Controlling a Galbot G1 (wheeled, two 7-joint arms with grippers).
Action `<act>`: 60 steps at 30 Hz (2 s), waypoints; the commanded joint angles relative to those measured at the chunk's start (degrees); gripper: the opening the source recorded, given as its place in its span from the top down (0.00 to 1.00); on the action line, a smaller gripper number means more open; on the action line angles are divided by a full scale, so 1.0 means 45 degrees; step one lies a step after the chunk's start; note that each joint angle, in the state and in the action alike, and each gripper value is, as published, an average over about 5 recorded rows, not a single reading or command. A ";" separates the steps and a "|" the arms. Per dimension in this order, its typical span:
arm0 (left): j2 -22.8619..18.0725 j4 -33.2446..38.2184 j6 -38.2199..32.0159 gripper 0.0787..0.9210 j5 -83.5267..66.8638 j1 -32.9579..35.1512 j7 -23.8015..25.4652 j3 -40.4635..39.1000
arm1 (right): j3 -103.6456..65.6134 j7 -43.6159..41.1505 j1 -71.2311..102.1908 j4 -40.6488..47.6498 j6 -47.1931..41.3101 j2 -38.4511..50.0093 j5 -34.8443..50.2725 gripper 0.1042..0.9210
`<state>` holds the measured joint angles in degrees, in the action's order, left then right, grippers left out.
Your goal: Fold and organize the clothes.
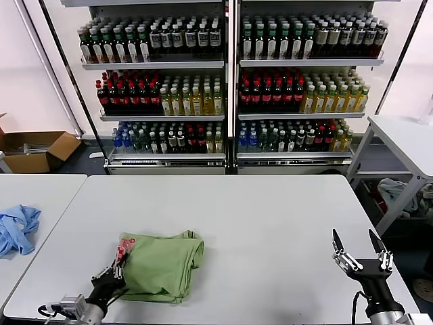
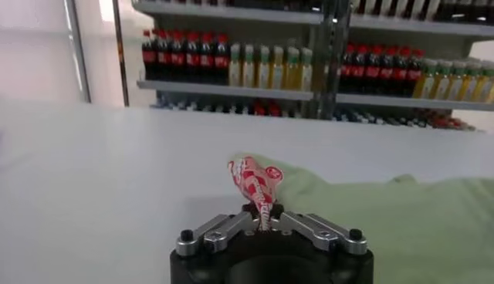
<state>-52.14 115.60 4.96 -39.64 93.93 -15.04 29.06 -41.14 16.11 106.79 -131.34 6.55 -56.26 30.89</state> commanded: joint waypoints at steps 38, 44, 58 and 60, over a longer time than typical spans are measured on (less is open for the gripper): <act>-0.0071 -0.1136 0.0725 0.96 0.5257 -0.5400 -0.0394 -0.5831 | 0.0437 -0.0028 -0.0457 0.0270 0.0039 -0.0051 -0.0216 0.12; -0.0211 -0.1376 0.2528 0.94 0.5870 -0.7186 -0.2171 -0.7578 | 0.0481 -0.0022 -0.0652 0.0262 -0.0119 -0.0009 -0.0209 0.12; -0.0641 0.1964 0.3931 0.50 0.6360 -0.7550 -0.4393 -0.7607 | 0.1859 0.0276 -0.3251 0.0038 -0.3741 0.0207 0.1275 0.12; -0.0261 0.2807 0.3522 0.44 0.6090 -0.6558 -0.3436 -0.6097 | 0.2621 0.0250 -0.4286 -0.0016 -0.4749 0.0350 0.1997 0.12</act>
<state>-54.84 113.69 17.72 -11.27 61.25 -29.57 -5.10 -36.09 17.13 99.18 -130.78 0.06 -55.86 32.09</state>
